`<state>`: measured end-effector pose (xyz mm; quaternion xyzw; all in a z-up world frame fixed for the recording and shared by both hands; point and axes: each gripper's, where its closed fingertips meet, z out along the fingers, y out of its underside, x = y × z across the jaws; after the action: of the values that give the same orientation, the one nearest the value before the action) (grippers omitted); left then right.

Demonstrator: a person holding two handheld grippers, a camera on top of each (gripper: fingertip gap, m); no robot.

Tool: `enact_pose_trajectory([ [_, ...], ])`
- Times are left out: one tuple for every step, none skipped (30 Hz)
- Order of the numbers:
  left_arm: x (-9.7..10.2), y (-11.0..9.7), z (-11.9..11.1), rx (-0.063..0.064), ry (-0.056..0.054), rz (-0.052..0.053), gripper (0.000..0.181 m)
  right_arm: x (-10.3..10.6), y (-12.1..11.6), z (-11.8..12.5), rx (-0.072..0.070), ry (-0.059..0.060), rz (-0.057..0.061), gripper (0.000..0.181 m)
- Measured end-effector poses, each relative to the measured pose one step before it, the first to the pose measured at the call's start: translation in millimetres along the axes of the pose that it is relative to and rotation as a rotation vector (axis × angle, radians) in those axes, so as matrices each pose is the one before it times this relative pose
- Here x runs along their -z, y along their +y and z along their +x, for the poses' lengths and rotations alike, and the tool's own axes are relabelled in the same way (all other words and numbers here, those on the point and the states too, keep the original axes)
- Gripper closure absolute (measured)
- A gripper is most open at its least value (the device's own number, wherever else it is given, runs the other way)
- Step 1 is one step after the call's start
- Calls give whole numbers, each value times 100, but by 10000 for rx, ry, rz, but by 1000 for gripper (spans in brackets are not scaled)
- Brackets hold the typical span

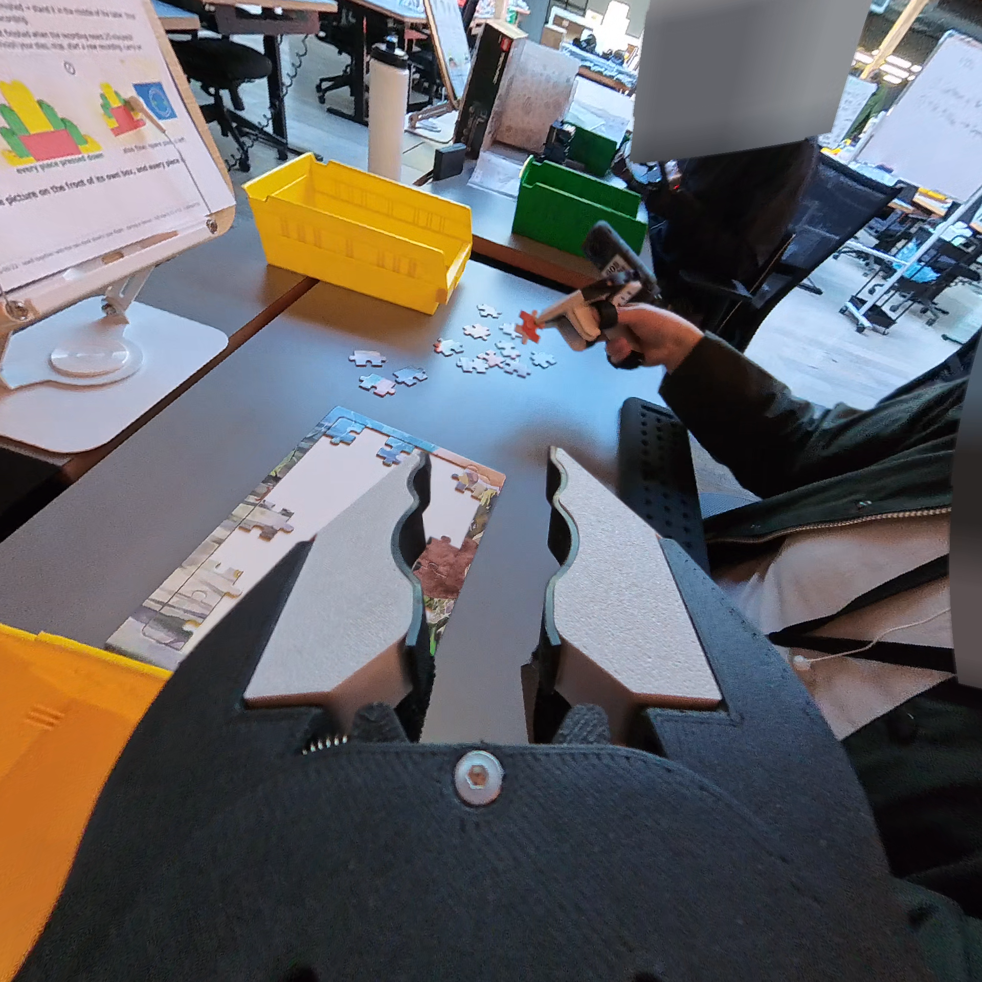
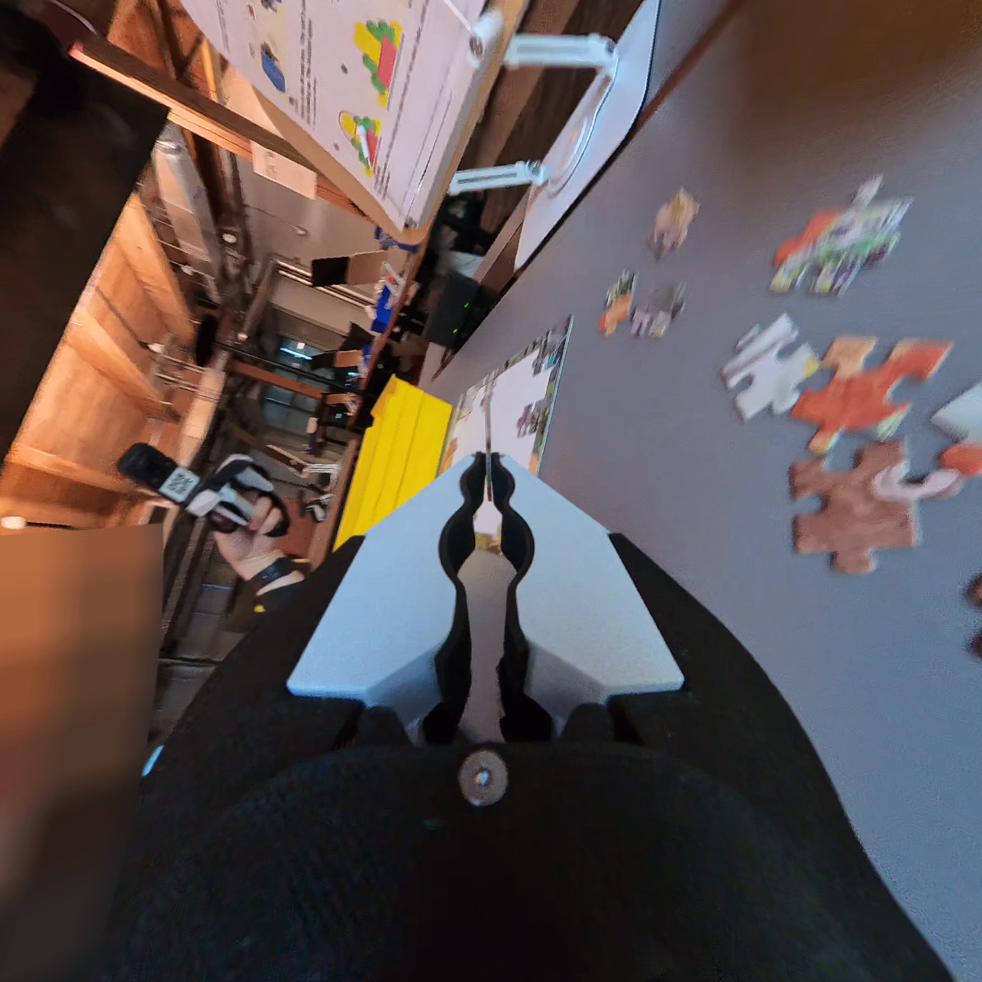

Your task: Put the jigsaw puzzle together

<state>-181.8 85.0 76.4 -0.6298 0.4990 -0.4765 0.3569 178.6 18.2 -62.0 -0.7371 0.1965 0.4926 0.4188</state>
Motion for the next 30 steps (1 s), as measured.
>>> enact_pose_trajectory([
  [-147, 200, -286, 73, -139, -104, 140, -469, 869, 130, -296, -299, -8, 181],
  [-195, 250, -372, 97, -183, -136, 140, -822, 521, -200, -231, -315, 175, 181],
  [-261, 254, -398, 106, -190, -151, 139, -1207, 498, -890, -195, -560, 207, 181],
  [-342, 145, -290, 116, -124, -86, 139, -1578, 811, -1446, -181, -780, 16, 181],
  [-441, -8, -148, 177, -11, -5, 139, -1924, 1172, -1465, -146, -733, -209, 181],
  [-558, -98, -32, 268, 121, 50, 140, -2168, 1413, -1425, -74, -672, -401, 181],
  [-664, -145, 19, 339, 228, 87, 140, -2267, 1294, -1336, 41, -622, -405, 181],
  [-748, -153, -48, 366, 250, 113, 141, -2270, 1033, -1097, 112, -481, -301, 181],
  [-804, -162, -194, 360, 207, 122, 142, -2185, 807, -921, 159, -407, -285, 181],
  [-815, -128, -267, 306, 170, 105, 142, -2011, 432, -864, 248, -430, -184, 180],
  [-777, -50, -170, 225, 187, 60, 142, -1764, 51, -564, 270, -323, -58, 181],
  [-732, 87, -75, 161, 197, -17, 142, -1492, -179, -181, 217, -145, 25, 181],
  [-674, 184, 7, 112, 170, -89, 143, -1257, -321, -20, 194, -81, 100, 181],
  [-580, 258, -69, 79, 64, -132, 143, -1059, -278, -16, 185, -101, 88, 181],
  [-463, 156, -232, 75, -63, -82, 143, -893, -142, -44, 115, -143, 33, 181],
  [-377, 72, -301, 82, -109, -18, 143, -714, -106, -74, 58, -178, 50, 181],
  [-297, 20, -279, 102, -71, 22, 143, -565, 17, 56, 3, -126, 19, 181],
  [-258, -40, -111, 102, 56, 56, 145, -417, 74, 119, -39, -109, 8, 181],
  [-224, -14, 46, 97, 157, 42, 148, -326, 182, 123, -46, -124, -29, 181],
  [-173, -29, 66, 111, 173, 40, 150, -218, 261, 186, -45, -94, -65, 181],
  [-120, -46, 147, 99, 220, 58, 151, -125, 311, 318, -29, -6, -74, 181],
  [-81, -31, 162, 76, 230, 43, 156, -67, 331, 346, -33, 24, -99, 181],
  [-23, 5, 14, 83, 152, 31, 164, -60, 309, 177, -37, -48, -102, 181],
  [19, -22, -41, 104, 136, 41, 178, -89, 329, 86, -36, -77, -153, 181],
  [66, -63, 76, 176, 235, 62, 181, -63, 190, -41, 19, -129, -101, 181],
  [60, 89, 108, 276, 287, -54, 181, -11, 115, -73, 107, -127, -108, 181],
  [71, 210, 30, 334, 253, -138, 181, 22, 131, -55, 274, -73, -184, 180],
  [128, 198, 24, 350, 258, -121, 181, 146, -78, 82, 510, 58, -109, 174],
  [157, 195, 25, 332, 240, -86, 181, 272, -110, 475, 699, 366, -168, 163],
  [173, 285, -68, 278, 137, -138, 181, 361, 57, 512, 941, 418, -346, 157],
])
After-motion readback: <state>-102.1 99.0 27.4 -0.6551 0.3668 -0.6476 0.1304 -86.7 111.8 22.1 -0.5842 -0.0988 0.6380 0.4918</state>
